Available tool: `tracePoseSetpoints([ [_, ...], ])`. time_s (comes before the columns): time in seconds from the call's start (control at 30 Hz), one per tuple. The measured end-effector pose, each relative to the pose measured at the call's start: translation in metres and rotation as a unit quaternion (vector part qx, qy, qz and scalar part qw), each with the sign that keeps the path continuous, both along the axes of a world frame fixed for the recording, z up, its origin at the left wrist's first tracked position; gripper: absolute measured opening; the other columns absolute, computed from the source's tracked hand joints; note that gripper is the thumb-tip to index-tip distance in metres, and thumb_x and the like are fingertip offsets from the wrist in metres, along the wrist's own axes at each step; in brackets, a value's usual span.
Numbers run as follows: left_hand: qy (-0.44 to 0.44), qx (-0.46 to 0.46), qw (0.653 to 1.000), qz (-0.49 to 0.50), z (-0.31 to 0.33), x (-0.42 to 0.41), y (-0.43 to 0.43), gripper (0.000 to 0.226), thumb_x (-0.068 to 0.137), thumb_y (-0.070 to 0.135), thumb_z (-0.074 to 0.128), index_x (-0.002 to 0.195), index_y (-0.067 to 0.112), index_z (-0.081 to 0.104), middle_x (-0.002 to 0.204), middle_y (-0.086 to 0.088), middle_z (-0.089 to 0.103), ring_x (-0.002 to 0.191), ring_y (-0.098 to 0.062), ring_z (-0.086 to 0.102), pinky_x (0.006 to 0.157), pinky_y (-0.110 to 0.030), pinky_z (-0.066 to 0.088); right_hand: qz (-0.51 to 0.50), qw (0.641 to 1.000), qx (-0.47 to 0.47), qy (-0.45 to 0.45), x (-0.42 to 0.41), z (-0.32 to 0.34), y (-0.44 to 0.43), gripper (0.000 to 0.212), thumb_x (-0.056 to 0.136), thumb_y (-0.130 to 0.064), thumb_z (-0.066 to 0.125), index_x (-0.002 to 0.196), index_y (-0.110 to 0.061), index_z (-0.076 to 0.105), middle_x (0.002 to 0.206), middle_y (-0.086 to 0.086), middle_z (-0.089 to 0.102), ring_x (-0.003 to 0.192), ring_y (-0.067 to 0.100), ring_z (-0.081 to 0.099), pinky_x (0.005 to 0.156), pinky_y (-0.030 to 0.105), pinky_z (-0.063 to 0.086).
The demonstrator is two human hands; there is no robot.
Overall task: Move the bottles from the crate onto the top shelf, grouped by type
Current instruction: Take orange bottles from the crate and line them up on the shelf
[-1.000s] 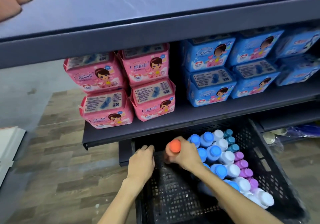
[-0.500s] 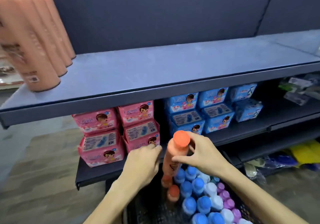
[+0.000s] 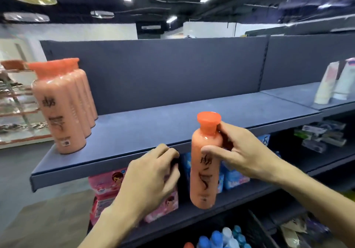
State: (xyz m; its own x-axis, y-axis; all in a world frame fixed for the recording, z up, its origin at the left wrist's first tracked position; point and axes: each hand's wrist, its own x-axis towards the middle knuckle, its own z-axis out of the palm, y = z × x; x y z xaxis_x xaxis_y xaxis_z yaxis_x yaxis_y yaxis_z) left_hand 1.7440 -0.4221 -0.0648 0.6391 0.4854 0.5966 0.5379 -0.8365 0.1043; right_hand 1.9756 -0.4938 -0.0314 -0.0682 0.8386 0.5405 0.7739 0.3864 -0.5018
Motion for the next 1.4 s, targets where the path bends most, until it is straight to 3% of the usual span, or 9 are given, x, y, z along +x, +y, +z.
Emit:
tracePoseSetpoints([
  [0.13, -0.060, 0.032, 0.998, 0.009, 0.035, -0.003, 0.013, 0.015, 0.088, 0.034, 0.052, 0.099, 0.028, 0.059, 0.095, 0.012, 0.058, 0.076, -0.013, 0.061, 0.060, -0.037, 0.051, 0.029, 0.999, 0.037, 0.001, -0.002, 0.054, 0.011, 0.050, 0.088, -0.059, 0.059, 0.119, -0.020, 0.060, 0.087, -0.012, 0.065, 0.072, 0.004, 0.056, 0.067, 0.021, 0.050],
  [0.3, -0.087, 0.102, 0.990, 0.033, 0.070, -0.008, 0.036, 0.010, 0.087, 0.027, 0.057, 0.094, 0.023, 0.063, 0.091, 0.012, 0.060, 0.069, -0.015, 0.060, 0.052, -0.036, 0.049, 0.040, 0.994, 0.100, 0.037, -0.008, 0.097, 0.044, 0.033, 0.090, -0.052, 0.059, 0.113, -0.030, 0.058, 0.083, -0.027, 0.062, 0.075, 0.004, 0.060, 0.069, 0.023, 0.051],
  [0.37, -0.070, 0.110, 0.990, 0.059, 0.075, -0.009, 0.049, 0.010, 0.087, 0.026, 0.059, 0.095, 0.022, 0.063, 0.093, 0.012, 0.061, 0.072, -0.014, 0.061, 0.053, -0.036, 0.050, 0.045, 0.993, 0.095, 0.058, -0.009, 0.101, 0.060, 0.032, 0.091, -0.052, 0.060, 0.114, -0.030, 0.058, 0.086, -0.026, 0.064, 0.079, 0.004, 0.065, 0.066, 0.022, 0.055],
  [0.47, -0.048, 0.118, 0.987, 0.098, 0.076, -0.017, 0.064, 0.012, 0.089, 0.030, 0.056, 0.097, 0.022, 0.062, 0.093, 0.010, 0.060, 0.074, -0.015, 0.062, 0.055, -0.036, 0.051, 0.039, 0.994, 0.096, 0.027, -0.013, 0.106, 0.088, 0.032, 0.094, -0.048, 0.060, 0.116, -0.025, 0.059, 0.088, -0.018, 0.066, 0.078, -0.001, 0.063, 0.066, 0.012, 0.048],
  [0.73, 0.032, 0.080, 0.975, 0.206, 0.077, -0.010, 0.097, 0.021, 0.092, 0.037, 0.044, 0.100, 0.021, 0.054, 0.093, 0.005, 0.057, 0.077, -0.019, 0.057, 0.063, -0.033, 0.048, 0.025, 0.997, 0.051, -0.042, -0.034, 0.107, 0.151, 0.043, 0.096, -0.052, 0.056, 0.114, -0.013, 0.059, 0.091, -0.003, 0.066, 0.080, 0.014, 0.060, 0.073, 0.029, 0.050],
  [1.0, 0.037, 0.080, 0.970, 0.227, 0.067, -0.013, 0.110, 0.023, 0.091, 0.038, 0.044, 0.102, 0.022, 0.056, 0.095, 0.006, 0.059, 0.078, -0.018, 0.058, 0.064, -0.035, 0.050, 0.044, 0.999, 0.015, 0.006, -0.039, 0.088, 0.176, 0.035, 0.093, -0.060, 0.055, 0.104, -0.027, 0.055, 0.090, -0.014, 0.063, 0.076, 0.001, 0.062, 0.059, 0.013, 0.045],
  [1.17, -0.022, 0.030, 0.978, 0.207, 0.059, -0.008, 0.110, 0.037, 0.084, 0.046, 0.054, 0.109, 0.021, 0.062, 0.098, 0.007, 0.062, 0.086, -0.018, 0.060, 0.069, -0.033, 0.049, 0.067, 0.997, -0.043, 0.018, -0.034, 0.079, 0.175, 0.054, 0.088, -0.058, 0.063, 0.131, -0.029, 0.046, 0.099, -0.010, 0.063, 0.076, 0.005, 0.067, 0.056, 0.020, 0.054],
  [1.3, -0.065, -0.033, 0.977, 0.198, 0.055, 0.014, 0.103, 0.053, 0.071, 0.063, 0.060, 0.101, 0.019, 0.061, 0.092, 0.005, 0.063, 0.087, -0.019, 0.061, 0.072, -0.036, 0.052, 0.113, 0.990, -0.088, 0.006, -0.019, 0.074, 0.168, 0.041, 0.095, -0.039, 0.064, 0.127, -0.017, 0.053, 0.108, 0.003, 0.067, 0.089, 0.022, 0.069, 0.070, 0.038, 0.061],
  [1.4, -0.087, -0.073, 0.967, 0.230, 0.057, 0.026, 0.105, 0.052, 0.069, 0.064, 0.064, 0.088, 0.016, 0.059, 0.085, 0.003, 0.065, 0.084, -0.023, 0.062, 0.070, -0.038, 0.053, 0.107, 0.988, -0.106, -0.021, -0.009, 0.069, 0.163, 0.045, 0.097, -0.039, 0.062, 0.134, -0.015, 0.053, 0.115, 0.000, 0.069, 0.094, 0.016, 0.068, 0.075, 0.036, 0.062],
])
